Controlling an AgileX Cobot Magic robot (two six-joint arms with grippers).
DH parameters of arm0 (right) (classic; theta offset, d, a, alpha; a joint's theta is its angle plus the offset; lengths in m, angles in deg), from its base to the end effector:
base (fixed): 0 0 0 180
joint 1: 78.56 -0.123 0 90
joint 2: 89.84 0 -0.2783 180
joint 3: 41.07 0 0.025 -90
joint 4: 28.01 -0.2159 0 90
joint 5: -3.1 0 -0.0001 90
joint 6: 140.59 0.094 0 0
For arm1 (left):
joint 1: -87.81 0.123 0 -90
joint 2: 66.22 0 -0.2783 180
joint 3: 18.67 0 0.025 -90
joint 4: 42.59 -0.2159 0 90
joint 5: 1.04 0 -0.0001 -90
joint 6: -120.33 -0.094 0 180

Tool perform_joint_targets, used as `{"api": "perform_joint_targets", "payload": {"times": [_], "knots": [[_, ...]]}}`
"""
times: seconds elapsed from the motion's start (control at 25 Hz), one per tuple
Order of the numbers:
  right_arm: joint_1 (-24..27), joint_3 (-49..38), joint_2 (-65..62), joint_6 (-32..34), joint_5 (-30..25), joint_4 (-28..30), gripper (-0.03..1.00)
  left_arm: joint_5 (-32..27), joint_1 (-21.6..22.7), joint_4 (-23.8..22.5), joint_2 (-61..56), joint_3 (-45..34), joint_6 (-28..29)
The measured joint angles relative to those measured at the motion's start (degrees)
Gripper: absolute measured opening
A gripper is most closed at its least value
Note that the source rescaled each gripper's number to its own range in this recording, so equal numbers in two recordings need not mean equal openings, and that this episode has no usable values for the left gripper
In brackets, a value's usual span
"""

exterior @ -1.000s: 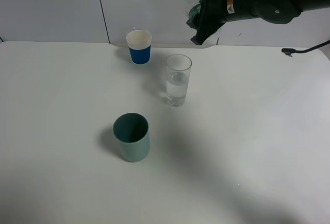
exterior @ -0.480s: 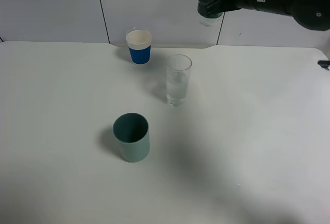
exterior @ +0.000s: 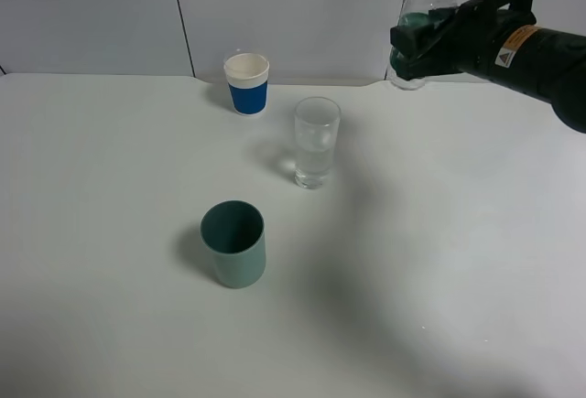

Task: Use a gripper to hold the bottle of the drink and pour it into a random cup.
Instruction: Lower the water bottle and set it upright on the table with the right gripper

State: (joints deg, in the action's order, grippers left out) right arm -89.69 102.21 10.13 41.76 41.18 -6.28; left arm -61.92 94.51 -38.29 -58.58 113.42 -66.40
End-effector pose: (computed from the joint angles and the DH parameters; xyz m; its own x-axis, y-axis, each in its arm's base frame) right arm 0.2945 0.0798 0.2402 -0.0688 -0.2715 -0.9600 -0.4412 0.8713 -0.2148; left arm -0.0270 -0.0094 0.2610 -0.4443 0.0290 -0.8954 -0.0223 0.9988 0.0434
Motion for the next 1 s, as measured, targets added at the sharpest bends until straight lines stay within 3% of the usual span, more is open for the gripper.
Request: {"api": "perform_joint_targets", "payload": {"times": [0.4, 1.0], "knots": [[1.2, -1.8, 3.2, -1.1, 3.3, -0.5, 0.00, 0.0, 0.0, 0.0, 0.0, 0.0, 0.0], [2.8, -1.8, 14.4, -4.0, 12.8, -1.3, 0.00, 0.0, 0.0, 0.0, 0.0, 0.0, 0.0]]}}
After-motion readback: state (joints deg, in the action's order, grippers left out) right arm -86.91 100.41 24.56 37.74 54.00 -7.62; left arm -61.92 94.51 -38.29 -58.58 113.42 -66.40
